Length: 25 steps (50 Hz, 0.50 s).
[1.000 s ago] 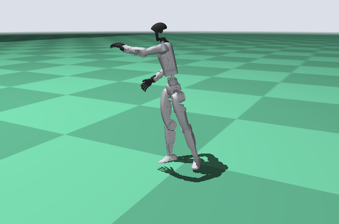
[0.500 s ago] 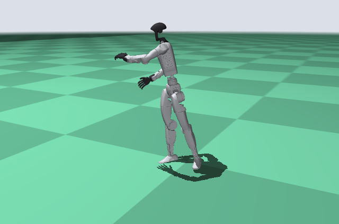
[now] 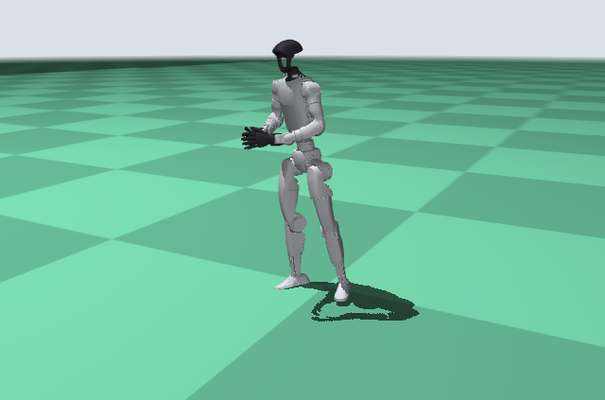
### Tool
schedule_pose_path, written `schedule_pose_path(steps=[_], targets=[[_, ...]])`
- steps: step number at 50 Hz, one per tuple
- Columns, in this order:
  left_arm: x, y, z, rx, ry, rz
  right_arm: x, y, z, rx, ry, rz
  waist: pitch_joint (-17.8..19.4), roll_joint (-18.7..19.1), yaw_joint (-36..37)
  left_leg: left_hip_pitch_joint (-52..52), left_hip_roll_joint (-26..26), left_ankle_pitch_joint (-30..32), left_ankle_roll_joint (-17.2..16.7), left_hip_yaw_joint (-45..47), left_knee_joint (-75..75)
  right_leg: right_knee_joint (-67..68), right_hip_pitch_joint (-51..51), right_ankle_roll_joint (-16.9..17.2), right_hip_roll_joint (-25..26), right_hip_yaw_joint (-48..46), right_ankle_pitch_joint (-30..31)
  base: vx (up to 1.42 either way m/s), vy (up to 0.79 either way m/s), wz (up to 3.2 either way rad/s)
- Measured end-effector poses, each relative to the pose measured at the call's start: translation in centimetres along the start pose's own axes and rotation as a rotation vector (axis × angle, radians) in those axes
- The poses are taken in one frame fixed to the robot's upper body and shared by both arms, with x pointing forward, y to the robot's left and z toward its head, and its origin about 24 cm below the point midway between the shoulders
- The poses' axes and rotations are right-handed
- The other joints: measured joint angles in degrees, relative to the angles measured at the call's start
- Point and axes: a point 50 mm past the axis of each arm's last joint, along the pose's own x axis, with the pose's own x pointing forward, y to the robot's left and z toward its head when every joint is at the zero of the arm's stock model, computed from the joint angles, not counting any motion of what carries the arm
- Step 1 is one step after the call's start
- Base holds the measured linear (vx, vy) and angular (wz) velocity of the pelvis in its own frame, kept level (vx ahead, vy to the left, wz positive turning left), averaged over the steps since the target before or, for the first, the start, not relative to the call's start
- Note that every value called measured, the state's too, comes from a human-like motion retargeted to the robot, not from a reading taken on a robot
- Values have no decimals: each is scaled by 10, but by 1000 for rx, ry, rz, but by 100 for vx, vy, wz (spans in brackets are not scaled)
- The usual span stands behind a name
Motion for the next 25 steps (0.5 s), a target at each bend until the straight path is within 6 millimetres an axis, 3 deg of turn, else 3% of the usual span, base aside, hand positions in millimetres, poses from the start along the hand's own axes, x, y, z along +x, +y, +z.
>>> schedule_pose_path(steps=[3, 5, 8, 13, 20, 22, 25], targets=[[-8, 2, -4, -11, 25, 26, 5, 5, -2, 51, 6, -59, 1, -13, 29, -13, -7, 1, -2, -30, -4, 7, 0, 0, -15, -25, -6, -7, 14, 92], [-14, 3, -7, 3, 29, 14, 9, 7, -3, -61, -4, -25, 1, -22, 46, -20, -13, 1, -4, -49, -9, 12, 1, 0, -25, -41, -10, -6, 16, 91], [-22, 4, -10, -70, 74, 45, 9, 14, -10, 111, 43, -71, 5, -34, 73, -25, -25, 3, -6, -78, -21, 16, 7, 0, -41, -66, -15, -5, 17, 91], [-40, 7, -21, -104, 138, -14, 6, 23, -22, 96, 98, 14, 3, -55, 111, -49, -30, -15, -10, -119, 2, 42, 10, 0, -69, -112, -32, -3, 16, 90], [-60, 31, -47, -101, 295, 0, 4, 11, -58, -172, 278, 88, 15, -65, 160, -36, -61, 12, -13, -192, -61, 41, 42, 0, -94, -171, -31, -2, 15, 91], [-70, 40, -60, -68, 350, 4, 3, 5, -66, -404, 298, 187, 16, -66, 169, -37, -67, 13, -14, -212, -63, 48, 50, -1, -104, -189, -34, 0, 16, 95], [-84, 55, -84, -92, 489, 135, 1, -4, -76, -446, 351, 114, 20, -63, 184, -41, -74, 19, -19, -240, -68, 55, 61, -8, -115, -217, -37, 0, 13, 89]])
